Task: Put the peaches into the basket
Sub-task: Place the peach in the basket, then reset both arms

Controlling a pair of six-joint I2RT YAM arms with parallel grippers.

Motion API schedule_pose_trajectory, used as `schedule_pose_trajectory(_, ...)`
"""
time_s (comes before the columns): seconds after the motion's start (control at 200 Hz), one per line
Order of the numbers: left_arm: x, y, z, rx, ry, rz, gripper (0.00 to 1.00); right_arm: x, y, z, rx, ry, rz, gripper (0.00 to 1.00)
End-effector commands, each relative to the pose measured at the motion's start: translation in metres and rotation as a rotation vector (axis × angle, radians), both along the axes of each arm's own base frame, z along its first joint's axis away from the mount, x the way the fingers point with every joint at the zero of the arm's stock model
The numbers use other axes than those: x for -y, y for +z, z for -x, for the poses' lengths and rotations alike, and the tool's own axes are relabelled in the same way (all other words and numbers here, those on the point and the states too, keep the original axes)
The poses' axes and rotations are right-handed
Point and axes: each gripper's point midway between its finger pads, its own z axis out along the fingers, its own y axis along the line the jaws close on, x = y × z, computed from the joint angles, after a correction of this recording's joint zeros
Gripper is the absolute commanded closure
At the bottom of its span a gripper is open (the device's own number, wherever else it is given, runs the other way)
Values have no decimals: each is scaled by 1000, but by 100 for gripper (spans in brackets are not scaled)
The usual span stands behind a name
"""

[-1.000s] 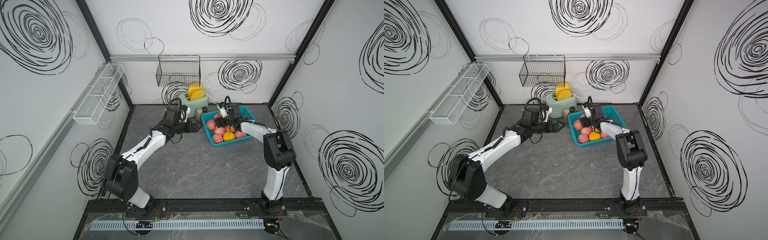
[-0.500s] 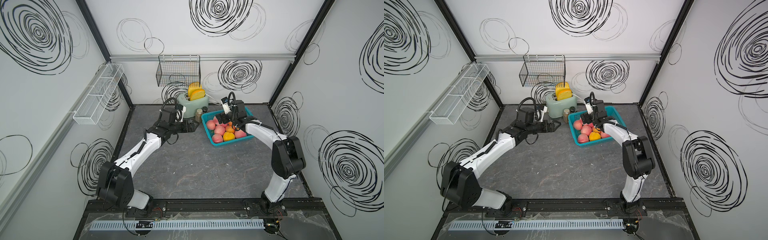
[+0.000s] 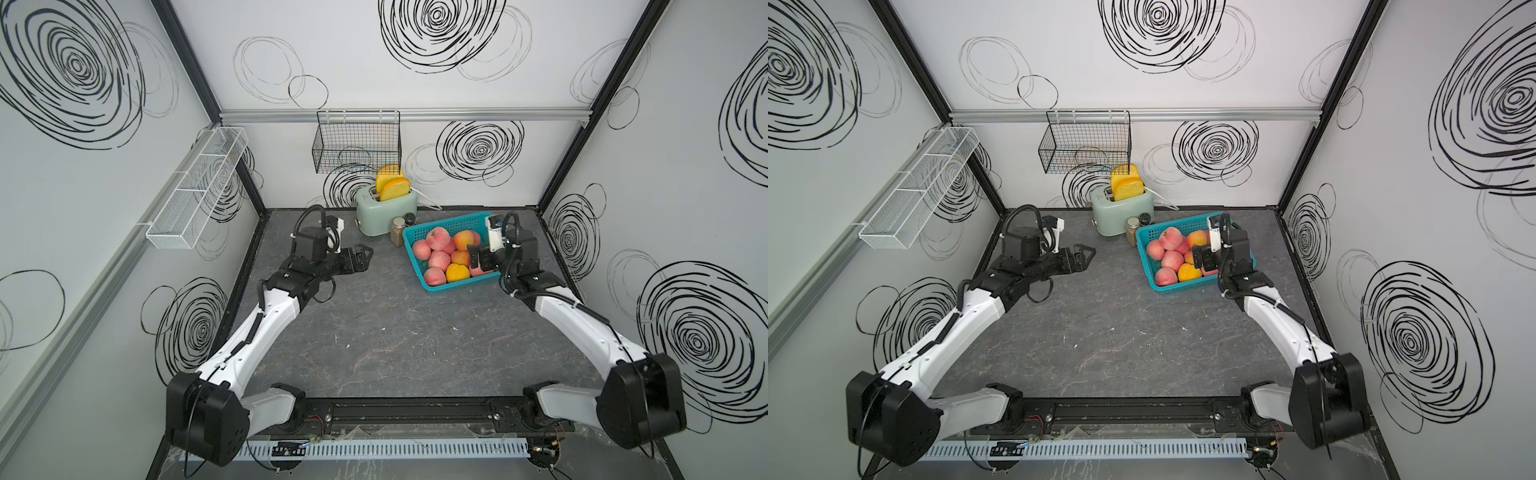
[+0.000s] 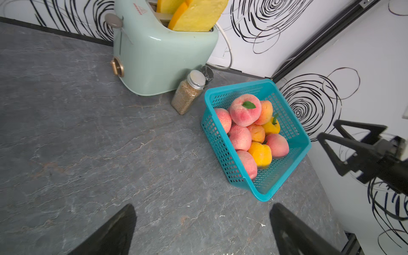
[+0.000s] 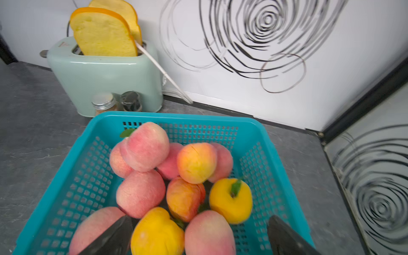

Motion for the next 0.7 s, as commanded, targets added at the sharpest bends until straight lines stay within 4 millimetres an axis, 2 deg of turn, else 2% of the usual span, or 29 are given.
schedule_pose_trajectory(0.0,-22,-7,1,11,43,30,2,32,29,13,147,-94,-78,1)
schedule_pose_trajectory(0.07,-41,-18,1,-7,109,43,2,50,29,22,196,-156,-98,1)
schedule_pose_trajectory(0.145,-69,-29,-1,-15,243,25,2,66,16,29,217,-218,-102,1)
schedule_pose_trajectory(0.275,-89,-35,-1,51,318,-36,2,54,-21,35,235,-36,-98,1)
schedule_pose_trajectory(0.38,-108,-37,-2,81,408,-107,2,55,-47,39,244,-9,-99,1)
schedule_pose_trajectory(0.48,-122,-43,-3,87,457,-187,2,58,-67,32,200,-19,-93,1)
schedule_pose_trajectory(0.62,-144,-46,-1,134,567,-265,2,65,-88,25,156,-52,-101,1)
schedule_pose_trajectory(0.695,-154,-45,-1,157,615,-312,2,63,-89,23,160,-44,-104,1)
